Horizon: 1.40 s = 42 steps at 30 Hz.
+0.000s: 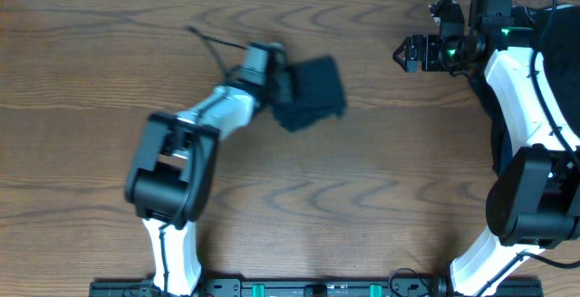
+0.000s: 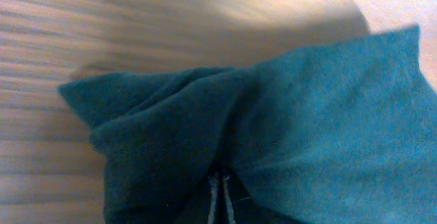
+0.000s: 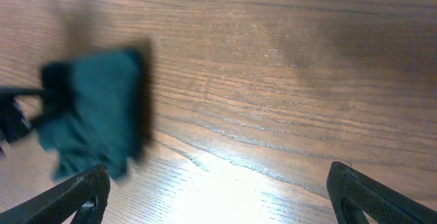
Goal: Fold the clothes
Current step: 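Carry the black bundle leftward with the left gripper, then lower the bundle at the table's upper left and open left gripper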
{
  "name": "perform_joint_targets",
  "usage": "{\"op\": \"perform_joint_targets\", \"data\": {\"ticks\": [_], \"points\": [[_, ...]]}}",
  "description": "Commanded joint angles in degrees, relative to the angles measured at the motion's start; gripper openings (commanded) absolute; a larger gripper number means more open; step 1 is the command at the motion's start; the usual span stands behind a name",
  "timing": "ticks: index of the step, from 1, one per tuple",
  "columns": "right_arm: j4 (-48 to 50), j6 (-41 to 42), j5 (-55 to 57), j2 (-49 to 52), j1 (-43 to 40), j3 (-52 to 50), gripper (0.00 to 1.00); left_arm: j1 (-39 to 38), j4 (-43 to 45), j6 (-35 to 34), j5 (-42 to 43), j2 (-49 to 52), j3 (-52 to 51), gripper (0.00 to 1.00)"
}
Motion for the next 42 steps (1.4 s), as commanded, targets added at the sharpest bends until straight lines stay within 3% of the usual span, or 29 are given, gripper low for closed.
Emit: {"op": "perform_joint_targets", "data": {"ticks": [1,10,23,29,36,42], "points": [[0.0,-0.1,0.2,0.3,0.1,-0.1,0.99,6.9,-1.9,-3.5,-2.7,1.0,-0.4,0.06],[0.0,-0.1,0.2,0.3,0.1,-0.1,0.99,23.2,-4.0,-4.0,-2.7,0.6,-0.4,0.06],[0.0,-0.1,0.2,0.3,0.2,-0.1,0.99,45.6,-2.7,1.7,-2.6,-1.9,-0.4,0.06],[0.0,-0.1,0.2,0.3,0.2,-0.1,0.99,48.2,-2.5,0.4,-2.1,-1.9,-0.4,0.06],[0.0,-0.1,0.2,0.3,0.2,-0.1,0.99,47.5,-2.6,-19.2,2.4,-1.9,-0.5,0.06],[0.0,-0.1,0.2,0.3,0.2,-0.1,0.99,44.7,-0.6,-18.2,5.3,-2.1,-0.4,0.06]]}}
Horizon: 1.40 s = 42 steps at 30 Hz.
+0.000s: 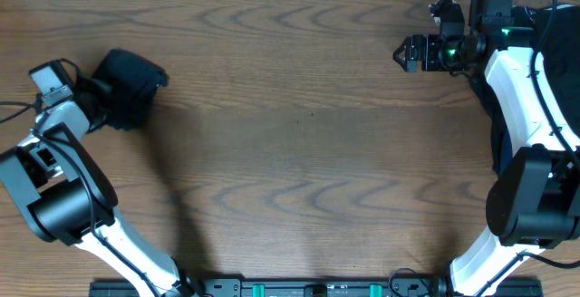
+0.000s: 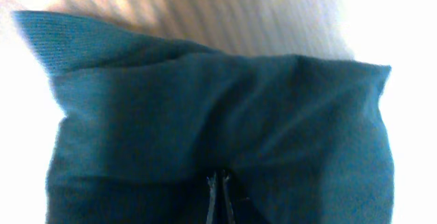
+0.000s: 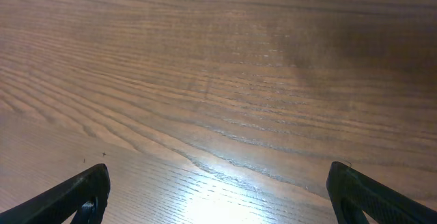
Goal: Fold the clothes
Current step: 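Lower the bundle at the table's upper left and open left gripper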
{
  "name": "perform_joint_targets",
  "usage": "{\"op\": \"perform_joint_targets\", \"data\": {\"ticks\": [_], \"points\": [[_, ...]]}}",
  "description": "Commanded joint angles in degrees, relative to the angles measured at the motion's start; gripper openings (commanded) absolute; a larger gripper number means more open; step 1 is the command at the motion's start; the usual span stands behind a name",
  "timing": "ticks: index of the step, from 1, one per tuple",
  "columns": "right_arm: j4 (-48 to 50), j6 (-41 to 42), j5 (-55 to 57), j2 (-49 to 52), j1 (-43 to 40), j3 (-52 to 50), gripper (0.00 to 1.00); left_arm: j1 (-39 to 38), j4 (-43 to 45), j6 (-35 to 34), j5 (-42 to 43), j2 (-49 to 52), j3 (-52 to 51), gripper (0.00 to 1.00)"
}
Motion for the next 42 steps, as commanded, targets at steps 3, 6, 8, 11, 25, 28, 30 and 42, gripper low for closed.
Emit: {"op": "perform_joint_targets", "data": {"ticks": [3,6,8,11,25,28,30,42], "points": [[0.0,-0.1,0.1,0.3,0.2,-0.1,0.99,-3.0,2.7,3.0,2.6,-3.3,-0.7,0.06],[0.0,-0.1,0.1,0.3,0.2,-0.1,0.99,-3.3,3.0,7.9,2.6,-7.7,-0.7,0.06],[0.0,-0.1,0.1,0.3,0.2,-0.1,0.99,-3.2,1.7,9.9,2.6,-11.1,-0.7,0.06],[0.0,-0.1,0.1,0.3,0.2,-0.1,0.99,-2.8,-3.2,12.3,2.3,-15.8,-0.7,0.07],[0.0,-0.1,0.1,0.3,0.2,-0.1,0.99,-2.8,-23.2,20.1,-15.5,-13.6,-3.9,0.06],[0.0,-0.1,0.1,0.3,0.2,-0.1,0.99,-2.8,-19.1,22.1,-15.4,-11.5,-4.0,0.06],[0.0,-0.1,0.1,0.3,0.2,-0.1,0.99,-2.8,-17.2,22.6,-15.4,-10.3,-4.0,0.06],[0.0,-0.1,0.1,0.3,0.2,-0.1,0.99,-3.0,-17.4,22.4,-2.3,-4.1,-4.0,0.06]]}}
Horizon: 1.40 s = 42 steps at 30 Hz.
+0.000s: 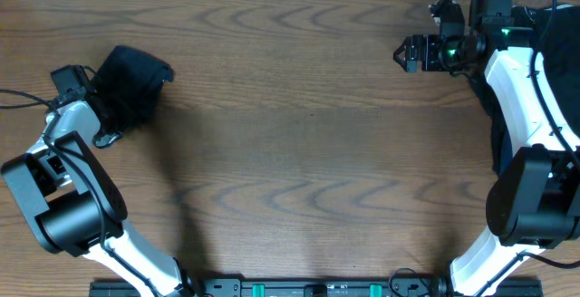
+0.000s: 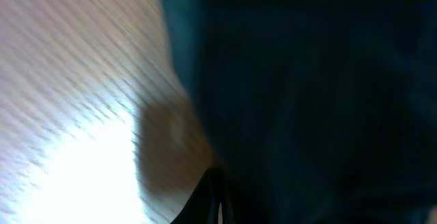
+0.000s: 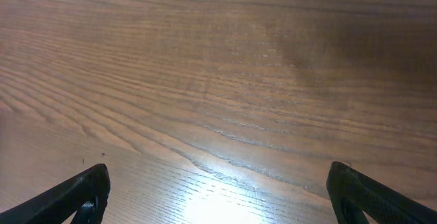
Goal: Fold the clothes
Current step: 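Lower the bundle at the table's upper left and open left gripper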
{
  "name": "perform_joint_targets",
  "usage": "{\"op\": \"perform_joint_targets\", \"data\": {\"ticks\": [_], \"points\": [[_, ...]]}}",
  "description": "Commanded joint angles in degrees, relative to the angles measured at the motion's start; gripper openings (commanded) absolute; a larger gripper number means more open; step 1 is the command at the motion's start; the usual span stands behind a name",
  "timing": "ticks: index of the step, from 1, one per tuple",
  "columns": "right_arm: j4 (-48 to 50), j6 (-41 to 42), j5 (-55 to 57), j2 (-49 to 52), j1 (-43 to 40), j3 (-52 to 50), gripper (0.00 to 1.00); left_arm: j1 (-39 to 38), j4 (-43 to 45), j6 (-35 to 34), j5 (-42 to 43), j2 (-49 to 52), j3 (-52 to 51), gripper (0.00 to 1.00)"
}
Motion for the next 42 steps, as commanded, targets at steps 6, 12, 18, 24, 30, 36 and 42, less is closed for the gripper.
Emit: {"op": "perform_joint_targets", "data": {"ticks": [6,12,18,24,30,36,42], "points": [[0.0,-0.1,0.0,0.3,0.2,-0.1,0.99,0.1,2.7,-1.2,14.0,0.8,-0.4,0.06],[0.0,-0.1,0.0,0.3,0.2,-0.1,0.99,-0.1,3.2,-2.0,16.0,0.7,-0.4,0.06],[0.0,-0.1,0.0,0.3,0.2,-0.1,0.99,-0.1,2.9,-2.9,16.0,-1.6,-0.3,0.06],[0.0,-0.1,0.0,0.3,0.2,-0.1,0.99,-0.4,1.9,-3.7,16.1,-12.9,-0.3,0.06],[0.0,-0.1,0.0,0.3,0.2,-0.1,0.99,-1.8,-0.2,-3.7,16.2,-21.9,-0.3,0.07],[0.0,-0.1,0.0,0.3,0.2,-0.1,0.99,-7.5,0.4,-3.7,16.1,-22.6,-0.3,0.11],[0.0,-0.1,0.0,0.3,0.2,-0.1,0.99,-13.8,-0.3,-3.7,16.2,-22.6,-0.3,0.28]]}}
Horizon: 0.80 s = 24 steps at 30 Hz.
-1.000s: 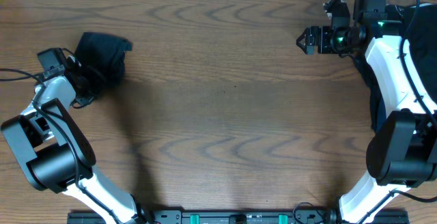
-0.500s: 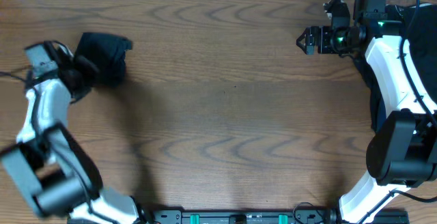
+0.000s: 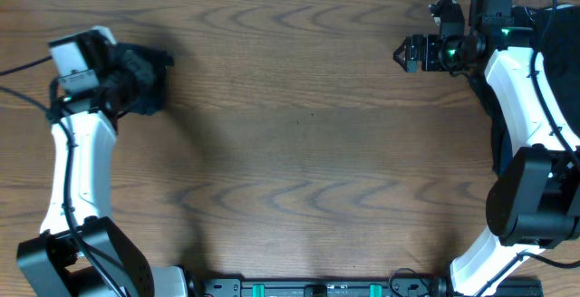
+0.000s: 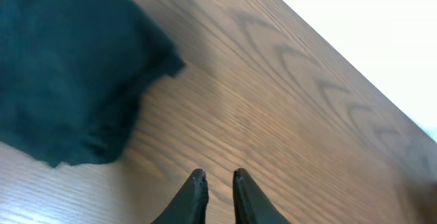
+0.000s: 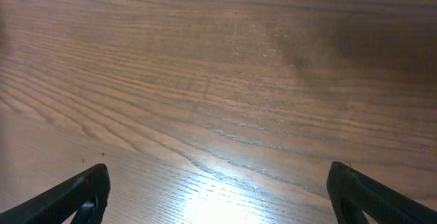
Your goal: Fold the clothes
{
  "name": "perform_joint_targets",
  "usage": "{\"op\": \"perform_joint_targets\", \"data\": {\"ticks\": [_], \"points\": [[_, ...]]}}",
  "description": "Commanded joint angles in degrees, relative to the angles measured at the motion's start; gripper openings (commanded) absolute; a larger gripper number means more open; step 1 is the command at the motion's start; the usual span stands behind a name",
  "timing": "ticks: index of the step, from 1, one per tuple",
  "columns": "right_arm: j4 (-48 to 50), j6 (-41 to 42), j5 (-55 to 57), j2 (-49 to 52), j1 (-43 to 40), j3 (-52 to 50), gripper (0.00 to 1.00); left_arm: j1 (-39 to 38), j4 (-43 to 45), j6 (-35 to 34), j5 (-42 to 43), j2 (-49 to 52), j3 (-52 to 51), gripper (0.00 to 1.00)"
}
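A dark teal garment [image 4: 68,67], bunched into a folded lump, lies on the wooden table at the far left; in the overhead view the garment [image 3: 154,91] is partly covered by my left arm. My left gripper [image 4: 218,177] hovers beside it with a narrow gap between its fingers and nothing in them; from above the left gripper [image 3: 134,67] sits over the cloth's left part. My right gripper [image 3: 403,54] stays at the far right, wide open and empty, its fingertips [image 5: 82,193] at the edges of the right wrist view over bare wood.
The brown wooden table [image 3: 308,152] reaches a white strip [image 4: 369,39] along its back edge, close behind the garment. My right arm's white links [image 3: 521,80] stand along the right side.
My left gripper has let go of the garment and drawn back off it; the cloth now lies apart to the left in the left wrist view. The left arm has swung round. The right arm is unmoved.
My left gripper held the garment near the table's upper middle. Then it had the garment at the far left, still shut on it, and later pressed close against it there. Now the garment rests at the far left and the gripper is off it.
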Motion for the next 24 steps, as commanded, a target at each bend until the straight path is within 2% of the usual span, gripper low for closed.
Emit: {"op": "perform_joint_targets", "data": {"ticks": [1,5,9,24], "points": [[0.0,-0.1,0.0,0.3,0.2,-0.1,0.99,-3.5,-1.1,-0.1,0.6,0.4,0.2,0.37],[0.0,-0.1,0.0,0.3,0.2,-0.1,0.99,-6.3,-2.3,0.2,0.5,0.4,0.2,0.76],[0.0,-0.1,0.0,0.3,0.2,-0.1,0.99,-6.7,-2.9,0.2,0.5,0.4,0.2,0.98],[0.0,-0.1,0.0,0.3,0.2,-0.1,0.99,-6.7,-3.7,0.1,0.5,0.4,0.2,0.98]]}}
